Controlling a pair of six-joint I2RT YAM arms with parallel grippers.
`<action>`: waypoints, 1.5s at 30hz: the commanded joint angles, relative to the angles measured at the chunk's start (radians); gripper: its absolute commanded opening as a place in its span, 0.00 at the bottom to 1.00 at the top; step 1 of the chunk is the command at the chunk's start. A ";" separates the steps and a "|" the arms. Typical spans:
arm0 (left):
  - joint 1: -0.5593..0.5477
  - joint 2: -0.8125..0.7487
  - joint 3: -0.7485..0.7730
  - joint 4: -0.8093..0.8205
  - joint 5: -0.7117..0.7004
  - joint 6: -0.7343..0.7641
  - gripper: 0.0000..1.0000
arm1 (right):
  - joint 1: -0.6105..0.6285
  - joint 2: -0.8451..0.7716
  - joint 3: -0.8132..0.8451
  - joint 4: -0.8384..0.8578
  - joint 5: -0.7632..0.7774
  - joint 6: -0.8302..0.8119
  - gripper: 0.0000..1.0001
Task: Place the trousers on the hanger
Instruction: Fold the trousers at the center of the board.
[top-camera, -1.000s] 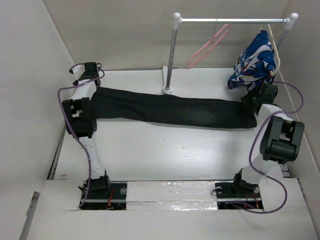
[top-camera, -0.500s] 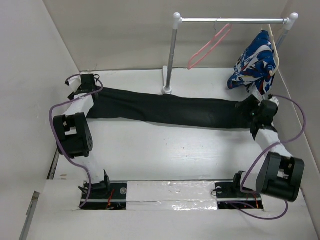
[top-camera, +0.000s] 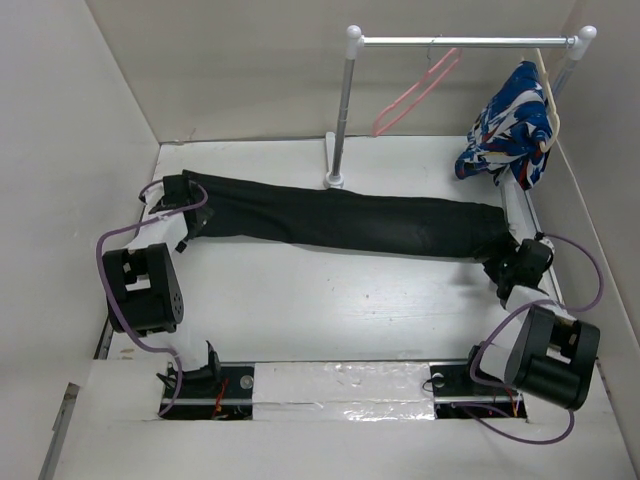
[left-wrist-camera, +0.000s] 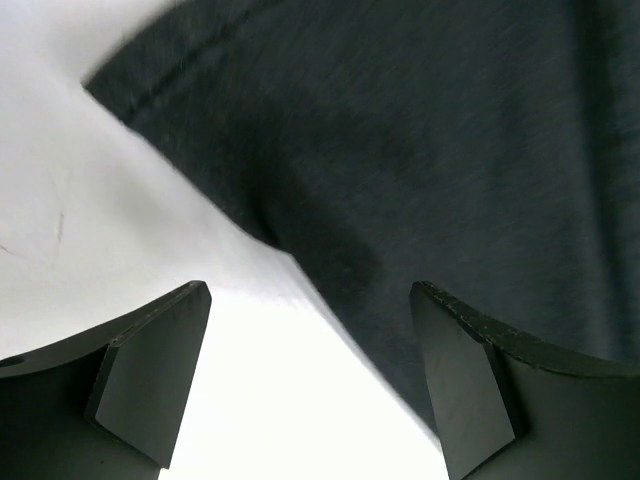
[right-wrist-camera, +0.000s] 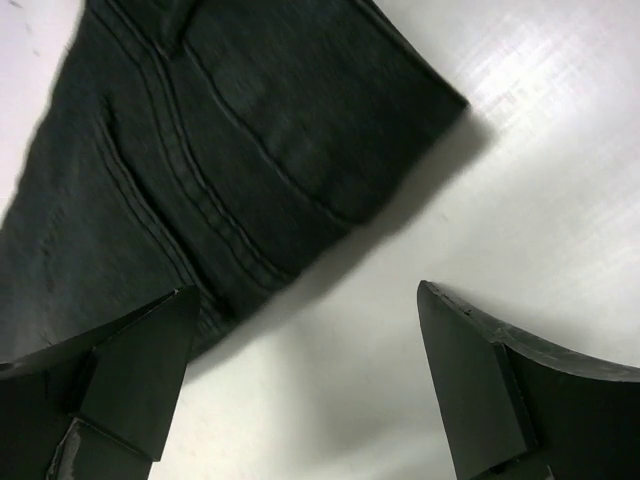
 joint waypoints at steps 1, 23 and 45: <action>0.011 0.028 -0.029 0.014 0.063 -0.039 0.80 | -0.015 0.105 0.035 0.081 -0.086 0.027 0.94; 0.034 0.218 0.109 0.036 -0.032 -0.050 0.00 | -0.055 0.203 0.003 0.236 -0.189 0.052 0.00; -0.002 -0.324 -0.098 -0.188 -0.292 -0.080 0.69 | -0.158 -0.404 -0.118 -0.224 -0.071 -0.080 1.00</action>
